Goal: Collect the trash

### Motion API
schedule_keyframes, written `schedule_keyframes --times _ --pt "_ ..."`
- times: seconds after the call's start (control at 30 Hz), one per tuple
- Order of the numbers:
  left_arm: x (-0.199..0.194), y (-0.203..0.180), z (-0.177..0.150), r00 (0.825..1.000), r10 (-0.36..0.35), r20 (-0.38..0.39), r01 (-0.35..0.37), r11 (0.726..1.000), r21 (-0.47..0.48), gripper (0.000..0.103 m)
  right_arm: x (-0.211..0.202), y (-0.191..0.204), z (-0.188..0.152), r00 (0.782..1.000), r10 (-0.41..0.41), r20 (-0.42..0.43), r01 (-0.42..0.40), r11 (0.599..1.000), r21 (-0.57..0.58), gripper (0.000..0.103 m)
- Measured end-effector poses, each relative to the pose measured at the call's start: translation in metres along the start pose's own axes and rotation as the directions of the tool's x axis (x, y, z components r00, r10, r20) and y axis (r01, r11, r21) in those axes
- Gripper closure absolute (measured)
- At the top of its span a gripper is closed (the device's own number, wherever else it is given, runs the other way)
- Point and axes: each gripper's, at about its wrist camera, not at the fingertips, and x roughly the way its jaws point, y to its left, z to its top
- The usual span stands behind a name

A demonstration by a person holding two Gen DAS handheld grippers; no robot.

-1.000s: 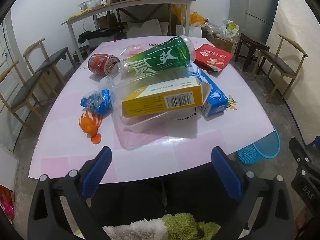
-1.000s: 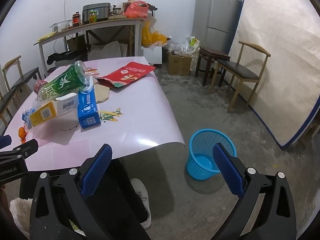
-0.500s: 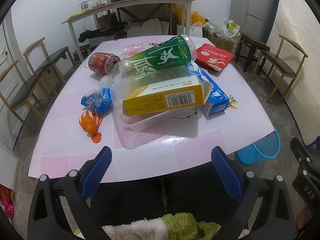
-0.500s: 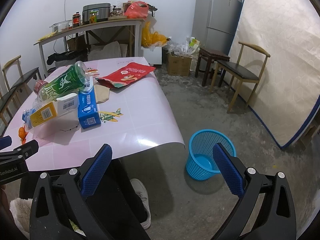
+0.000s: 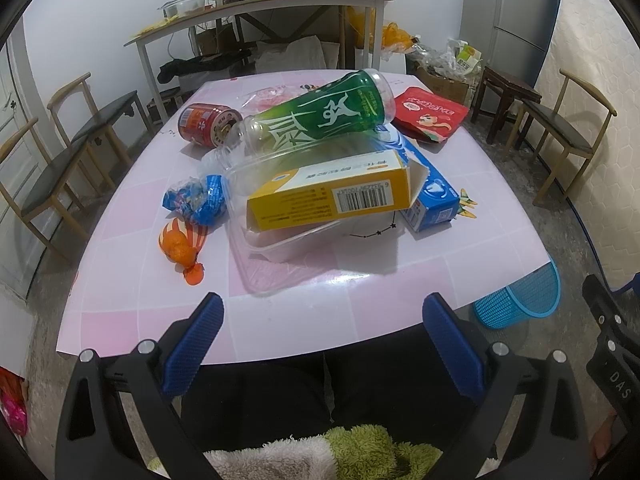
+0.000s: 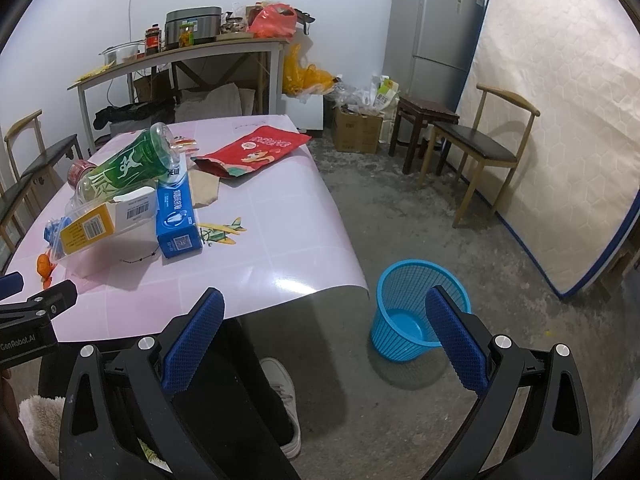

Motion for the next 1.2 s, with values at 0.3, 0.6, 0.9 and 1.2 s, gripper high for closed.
schedule_keyframes --times 0.3,0.6,0.9,1.2 --pt "0.0003 0.0003 0.0001 1.000 0.000 -0.001 0.000 1.000 0.000 0.006 0.0000 -0.0001 0.0002 1.000 -0.001 0.001 0.001 1.000 0.000 0.007" --pt "0.0017 0.0037 -0.0033 1.000 -0.001 -0.010 0.001 1.000 -0.005 0.006 -0.0025 -0.0018 0.0034 1.000 -0.001 0.001 0.001 1.000 0.000 0.007" --pt "0.0024 0.0040 -0.0029 1.000 -0.002 -0.012 0.002 1.000 -0.005 0.006 -0.0031 -0.0023 0.0047 1.000 -0.001 -0.001 0.001 1.000 0.001 0.007" --pt "0.0087 0.0036 -0.0040 1.000 0.001 -0.028 -0.001 1.000 -0.007 0.006 -0.0030 -0.0022 0.0049 1.000 -0.001 0.000 0.001 1.000 0.001 0.007"
